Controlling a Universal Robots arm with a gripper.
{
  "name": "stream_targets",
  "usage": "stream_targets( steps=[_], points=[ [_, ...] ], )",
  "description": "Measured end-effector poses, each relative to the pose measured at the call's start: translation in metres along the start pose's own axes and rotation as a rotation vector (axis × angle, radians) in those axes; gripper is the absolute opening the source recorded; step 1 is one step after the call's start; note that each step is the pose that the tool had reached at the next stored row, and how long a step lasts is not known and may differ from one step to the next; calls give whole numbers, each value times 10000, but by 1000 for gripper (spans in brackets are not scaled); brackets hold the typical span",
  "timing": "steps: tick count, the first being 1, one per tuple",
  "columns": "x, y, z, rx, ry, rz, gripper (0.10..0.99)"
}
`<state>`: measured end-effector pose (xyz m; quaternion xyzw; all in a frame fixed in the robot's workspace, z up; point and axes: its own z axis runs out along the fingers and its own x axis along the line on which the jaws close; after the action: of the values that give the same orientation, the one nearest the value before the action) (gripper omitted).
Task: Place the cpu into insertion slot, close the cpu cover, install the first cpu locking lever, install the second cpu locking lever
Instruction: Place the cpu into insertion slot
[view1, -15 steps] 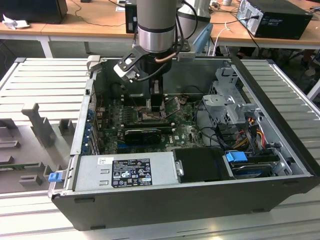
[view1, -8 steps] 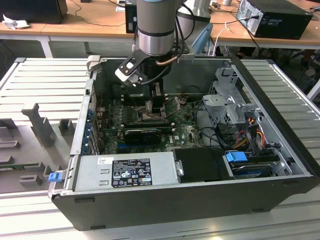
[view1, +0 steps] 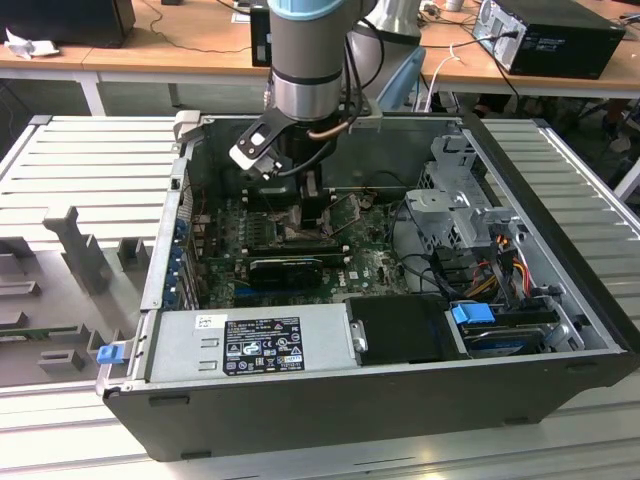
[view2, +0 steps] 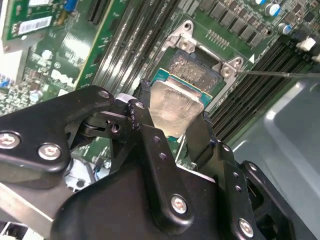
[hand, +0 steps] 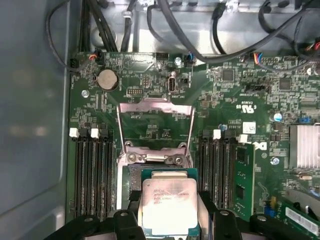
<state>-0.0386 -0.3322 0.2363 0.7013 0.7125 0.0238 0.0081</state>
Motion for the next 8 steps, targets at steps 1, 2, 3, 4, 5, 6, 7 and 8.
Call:
stream_targets(
  steps=[1,2,3,4,5,6,7,8],
  points=[
    [6,-17,16,0,1,1,525],
    [14,-30,33,-1,0,2,525],
    [23,-36,50,-1,1,2,525],
    [35,-39,68,0,0,3,525],
    [50,-40,92,1,-1,9,525],
    [60,-41,108,0,-3,27,525],
    [68,-42,122,-2,-1,52,525],
    [76,-42,136,-2,-1,82,525]
  ],
)
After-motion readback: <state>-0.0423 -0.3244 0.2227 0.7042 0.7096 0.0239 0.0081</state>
